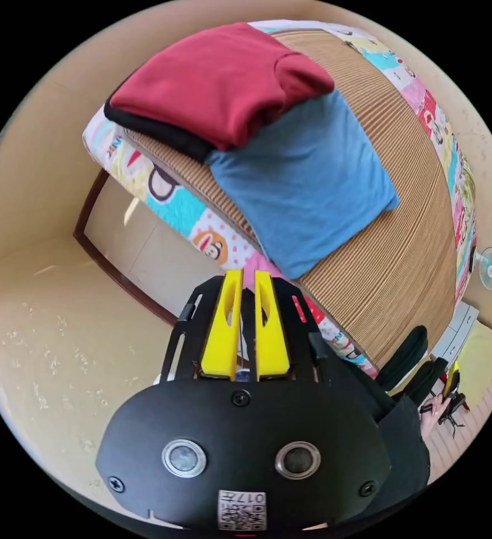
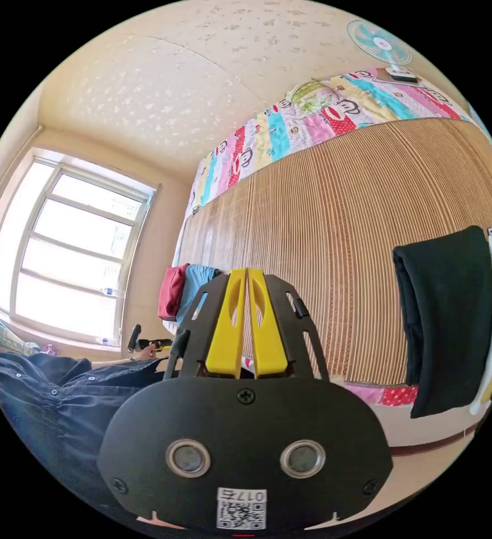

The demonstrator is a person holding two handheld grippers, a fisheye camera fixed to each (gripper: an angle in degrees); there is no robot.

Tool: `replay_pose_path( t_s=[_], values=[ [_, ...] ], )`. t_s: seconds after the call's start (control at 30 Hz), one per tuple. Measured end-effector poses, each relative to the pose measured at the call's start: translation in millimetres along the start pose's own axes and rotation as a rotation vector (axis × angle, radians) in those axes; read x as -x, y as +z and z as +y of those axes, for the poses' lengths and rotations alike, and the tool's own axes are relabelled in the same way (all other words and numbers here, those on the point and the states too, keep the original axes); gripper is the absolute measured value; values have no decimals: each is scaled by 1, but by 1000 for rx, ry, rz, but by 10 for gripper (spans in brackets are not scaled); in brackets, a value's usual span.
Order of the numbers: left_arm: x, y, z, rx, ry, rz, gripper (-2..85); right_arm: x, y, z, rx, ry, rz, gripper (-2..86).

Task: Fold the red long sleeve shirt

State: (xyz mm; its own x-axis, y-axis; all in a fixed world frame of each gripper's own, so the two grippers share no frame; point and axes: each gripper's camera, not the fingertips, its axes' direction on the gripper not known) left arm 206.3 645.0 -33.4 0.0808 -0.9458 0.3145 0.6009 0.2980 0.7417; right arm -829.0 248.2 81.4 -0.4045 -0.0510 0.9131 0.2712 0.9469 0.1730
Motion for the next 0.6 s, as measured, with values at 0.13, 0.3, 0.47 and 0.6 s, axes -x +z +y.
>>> replay_pose_path(
  t_s=[0.13, 0.3, 0.47, 0.6],
  values=[
    [14, -43, -70, -110, 52, 42, 88, 31, 23, 16, 48, -9, 95, 3],
    [26, -57, -134, -161, 93, 89, 107, 36, 14, 58, -19, 106, 119, 3],
    [41, -6, -152, -72, 75, 78, 94, 23, 1, 111, -60, 269, 153, 3],
    [71, 2, -152, -53, 19, 119, 72, 21, -11, 149, -127, 339, 157, 3]
  ],
)
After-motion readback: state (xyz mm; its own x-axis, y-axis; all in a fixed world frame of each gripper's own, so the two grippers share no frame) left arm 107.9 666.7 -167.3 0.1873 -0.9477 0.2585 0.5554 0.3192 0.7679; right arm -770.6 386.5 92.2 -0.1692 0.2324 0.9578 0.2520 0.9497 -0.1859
